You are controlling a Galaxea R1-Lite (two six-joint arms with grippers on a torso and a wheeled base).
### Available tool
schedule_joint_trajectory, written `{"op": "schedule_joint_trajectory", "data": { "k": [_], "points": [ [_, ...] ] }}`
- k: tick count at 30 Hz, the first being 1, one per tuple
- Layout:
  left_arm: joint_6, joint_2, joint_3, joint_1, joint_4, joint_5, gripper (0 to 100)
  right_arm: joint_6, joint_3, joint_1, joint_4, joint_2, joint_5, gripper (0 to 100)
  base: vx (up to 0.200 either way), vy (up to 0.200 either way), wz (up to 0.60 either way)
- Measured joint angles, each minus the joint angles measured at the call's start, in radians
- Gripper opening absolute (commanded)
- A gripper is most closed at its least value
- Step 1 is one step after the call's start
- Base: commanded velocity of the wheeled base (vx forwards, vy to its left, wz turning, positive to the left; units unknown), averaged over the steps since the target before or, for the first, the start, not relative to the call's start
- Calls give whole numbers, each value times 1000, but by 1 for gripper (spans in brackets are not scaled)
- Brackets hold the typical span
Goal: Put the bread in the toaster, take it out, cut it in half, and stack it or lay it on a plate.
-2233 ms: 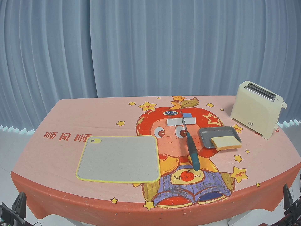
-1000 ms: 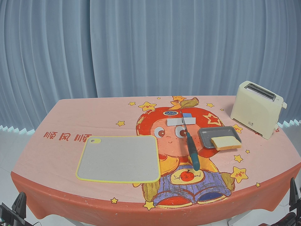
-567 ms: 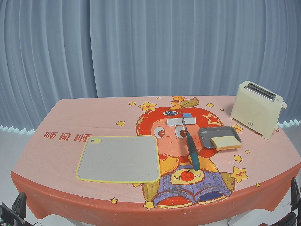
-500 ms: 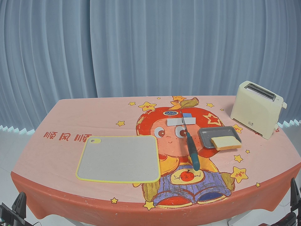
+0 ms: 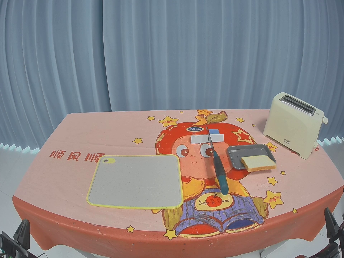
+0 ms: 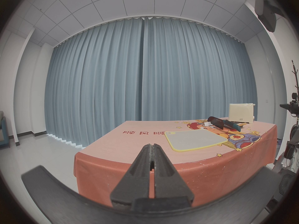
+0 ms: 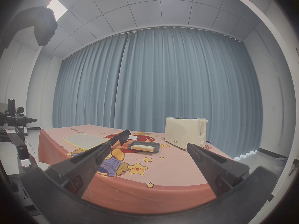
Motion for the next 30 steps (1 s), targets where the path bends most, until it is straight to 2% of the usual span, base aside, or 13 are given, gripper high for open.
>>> {"op": "schedule_joint_trajectory", "data": {
  "k": [10, 16, 20, 22, 25, 27, 30],
  "points": [
    [0, 0, 0, 0, 0, 0, 0, -2, -8, 0, -3, 93, 20, 100, 0, 0, 0],
    [0, 0, 0, 0, 0, 0, 0, -13, -11, 4, 0, 142, 53, 100, 0, 0, 0],
    [0, 0, 0, 0, 0, 0, 0, -22, -17, 4, 0, 172, 55, 100, 0, 0, 0],
    [0, 0, 0, 0, 0, 0, 0, -51, -17, 4, 0, 182, 55, 100, 0, 0, 0],
    [0, 0, 0, 0, 0, 0, 0, -136, -19, 2, 1, 192, 51, 100, 0, 0, 0],
    [0, 0, 0, 0, 0, 0, 0, -173, -24, -2, 2, 204, 48, 100, 0, 0, 0],
    [0, 0, 0, 0, 0, 0, 0, -187, -36, -15, 1, 241, 43, 100, 0, 0, 0]
  ]
}}
